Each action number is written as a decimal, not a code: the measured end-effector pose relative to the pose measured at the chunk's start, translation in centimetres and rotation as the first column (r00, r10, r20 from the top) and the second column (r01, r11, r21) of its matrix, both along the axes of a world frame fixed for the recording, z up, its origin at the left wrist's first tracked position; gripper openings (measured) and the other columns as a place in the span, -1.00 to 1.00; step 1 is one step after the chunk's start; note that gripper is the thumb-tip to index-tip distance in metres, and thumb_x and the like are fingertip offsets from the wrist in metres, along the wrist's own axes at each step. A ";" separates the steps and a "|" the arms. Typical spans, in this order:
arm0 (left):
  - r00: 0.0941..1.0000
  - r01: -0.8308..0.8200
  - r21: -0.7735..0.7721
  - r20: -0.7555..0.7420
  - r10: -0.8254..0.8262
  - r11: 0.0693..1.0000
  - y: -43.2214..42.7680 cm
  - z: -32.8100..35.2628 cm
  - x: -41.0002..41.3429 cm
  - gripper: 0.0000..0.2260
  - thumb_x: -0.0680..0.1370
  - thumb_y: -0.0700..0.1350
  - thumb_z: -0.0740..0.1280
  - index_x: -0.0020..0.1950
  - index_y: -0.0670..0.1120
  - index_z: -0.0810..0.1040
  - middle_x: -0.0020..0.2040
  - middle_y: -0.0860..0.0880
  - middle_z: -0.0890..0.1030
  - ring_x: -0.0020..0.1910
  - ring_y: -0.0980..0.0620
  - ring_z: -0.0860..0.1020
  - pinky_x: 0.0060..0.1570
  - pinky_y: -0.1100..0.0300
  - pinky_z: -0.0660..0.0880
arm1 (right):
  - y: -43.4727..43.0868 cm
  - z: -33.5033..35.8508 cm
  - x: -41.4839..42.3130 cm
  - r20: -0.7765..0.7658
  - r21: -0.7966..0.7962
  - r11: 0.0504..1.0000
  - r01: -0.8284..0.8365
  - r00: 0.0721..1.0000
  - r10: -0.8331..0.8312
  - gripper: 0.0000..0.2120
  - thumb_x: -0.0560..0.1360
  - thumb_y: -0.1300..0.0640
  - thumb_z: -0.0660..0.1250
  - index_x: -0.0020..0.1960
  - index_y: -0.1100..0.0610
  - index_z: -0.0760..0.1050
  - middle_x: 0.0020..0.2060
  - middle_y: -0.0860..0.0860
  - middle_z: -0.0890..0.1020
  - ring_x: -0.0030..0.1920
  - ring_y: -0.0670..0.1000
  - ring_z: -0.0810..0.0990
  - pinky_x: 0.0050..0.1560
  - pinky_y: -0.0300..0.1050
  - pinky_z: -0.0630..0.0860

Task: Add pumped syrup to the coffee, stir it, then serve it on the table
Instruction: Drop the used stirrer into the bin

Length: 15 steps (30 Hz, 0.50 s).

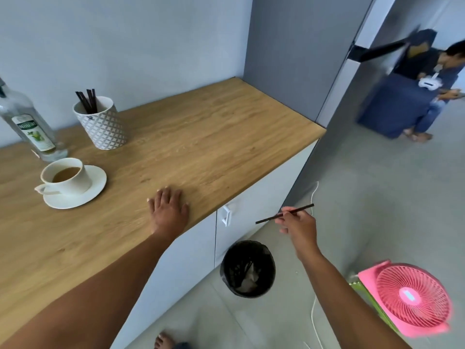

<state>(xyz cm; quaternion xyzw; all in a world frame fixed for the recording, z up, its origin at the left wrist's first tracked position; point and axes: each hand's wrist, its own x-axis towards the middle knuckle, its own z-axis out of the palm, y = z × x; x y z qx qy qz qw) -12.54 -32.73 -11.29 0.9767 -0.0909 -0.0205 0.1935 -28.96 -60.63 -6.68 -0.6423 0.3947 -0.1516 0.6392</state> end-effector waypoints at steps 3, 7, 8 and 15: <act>1.000 -0.005 0.034 0.009 0.005 0.999 -1.0 -0.4 0.3 -0.52 0.64 0.15 0.07 0.54 0.04 0.28 0.62 -0.10 0.19 0.62 -0.12 0.01 0.57 -0.15 -0.13 | -1.6 -2.5 -0.7 -0.124 -0.031 0.999 0.009 0.992 -0.012 -0.83 0.53 0.25 0.25 -0.10 0.08 0.59 -0.16 0.05 0.70 -0.17 -0.03 0.70 -0.22 -0.09 0.59; 1.000 -0.005 0.054 0.031 0.004 0.999 -1.4 -0.3 0.5 -0.51 0.64 0.15 0.03 0.56 0.04 0.25 0.62 -0.09 0.19 0.62 -0.11 0.01 0.57 -0.13 -0.12 | -2.3 -5.7 -0.5 -0.263 -0.058 0.998 -0.018 0.965 0.002 -0.79 0.53 0.24 0.19 -0.08 0.03 0.57 -0.12 0.03 0.69 -0.17 -0.09 0.69 -0.13 -0.06 0.64; 0.999 -0.007 0.060 0.036 0.004 0.998 -1.4 -0.3 0.5 -0.51 0.65 0.15 0.03 0.56 0.04 0.25 0.62 -0.09 0.20 0.62 -0.11 0.01 0.57 -0.13 -0.12 | -2.4 -6.4 -0.2 -0.285 -0.054 0.998 -0.019 0.959 0.003 -0.79 0.53 0.24 0.19 -0.05 0.04 0.57 -0.12 0.03 0.69 -0.18 -0.09 0.68 -0.12 -0.05 0.65; 0.998 -0.016 0.067 0.066 0.011 0.998 -1.5 -0.7 0.6 -0.51 0.65 0.16 0.03 0.55 0.05 0.27 0.61 -0.08 0.22 0.62 -0.09 0.03 0.58 -0.13 -0.10 | -2.6 -9.6 1.6 -0.411 -0.045 0.996 -0.071 0.911 0.046 -0.57 0.48 0.29 0.19 0.35 0.18 0.45 0.25 0.13 0.58 0.20 0.16 0.59 0.24 0.18 0.54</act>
